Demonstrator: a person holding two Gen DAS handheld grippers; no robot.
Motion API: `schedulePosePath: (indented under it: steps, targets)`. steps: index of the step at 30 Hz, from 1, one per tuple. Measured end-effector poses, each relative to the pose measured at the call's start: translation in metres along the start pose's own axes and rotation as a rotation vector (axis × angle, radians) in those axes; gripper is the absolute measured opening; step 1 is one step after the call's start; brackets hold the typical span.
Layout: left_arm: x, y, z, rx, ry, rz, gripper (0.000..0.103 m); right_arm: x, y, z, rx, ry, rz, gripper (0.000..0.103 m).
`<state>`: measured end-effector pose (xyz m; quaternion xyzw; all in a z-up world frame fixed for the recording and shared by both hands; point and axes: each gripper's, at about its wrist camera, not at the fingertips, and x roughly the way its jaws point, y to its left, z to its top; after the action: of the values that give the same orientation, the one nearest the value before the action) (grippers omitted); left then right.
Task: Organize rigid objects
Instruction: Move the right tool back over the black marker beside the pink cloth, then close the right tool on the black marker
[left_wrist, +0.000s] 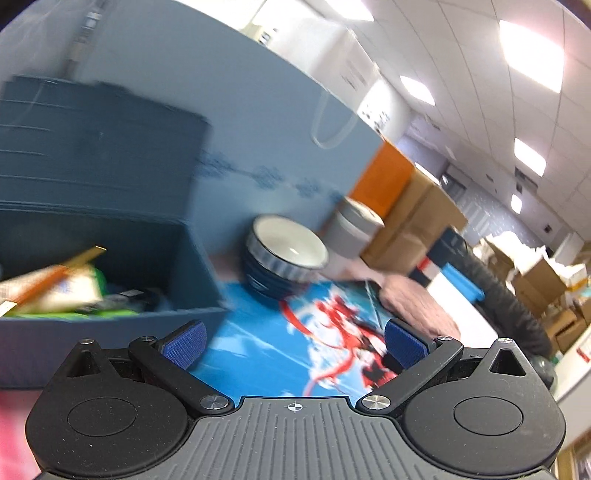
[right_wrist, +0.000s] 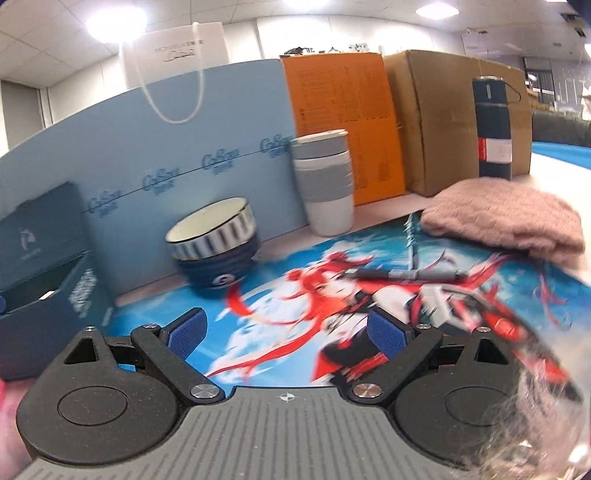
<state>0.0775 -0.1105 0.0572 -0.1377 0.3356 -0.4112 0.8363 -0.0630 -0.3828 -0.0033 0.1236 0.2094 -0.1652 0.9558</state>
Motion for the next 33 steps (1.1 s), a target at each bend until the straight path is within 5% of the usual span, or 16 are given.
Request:
schedulePosePath:
  steps: [10, 16, 21, 29, 33]
  targets:
    - [0.051, -0.066, -0.019, 0.256, 0.035, 0.066, 0.103, 0.044, -0.038, 0.026, -0.252, -0.05, -0.094, 0.1]
    - [0.058, -0.069, -0.044, 0.372, -0.024, 0.02, 0.103, 0.076, -0.051, 0.041, -0.36, 0.0, -0.079, 0.1]
    - [0.059, -0.056, -0.041, 0.325, -0.02, 0.027, 0.103, 0.101, -0.051, 0.042, -0.437, 0.08, -0.038, 0.098]
    - [0.057, -0.039, -0.034, 0.253, -0.013, 0.004, 0.103, 0.135, -0.059, 0.048, -0.336, 0.154, 0.009, 0.097]
    - [0.057, -0.034, -0.031, 0.228, -0.013, 0.012, 0.103, 0.152, -0.071, 0.048, -0.254, 0.226, 0.003, 0.084]
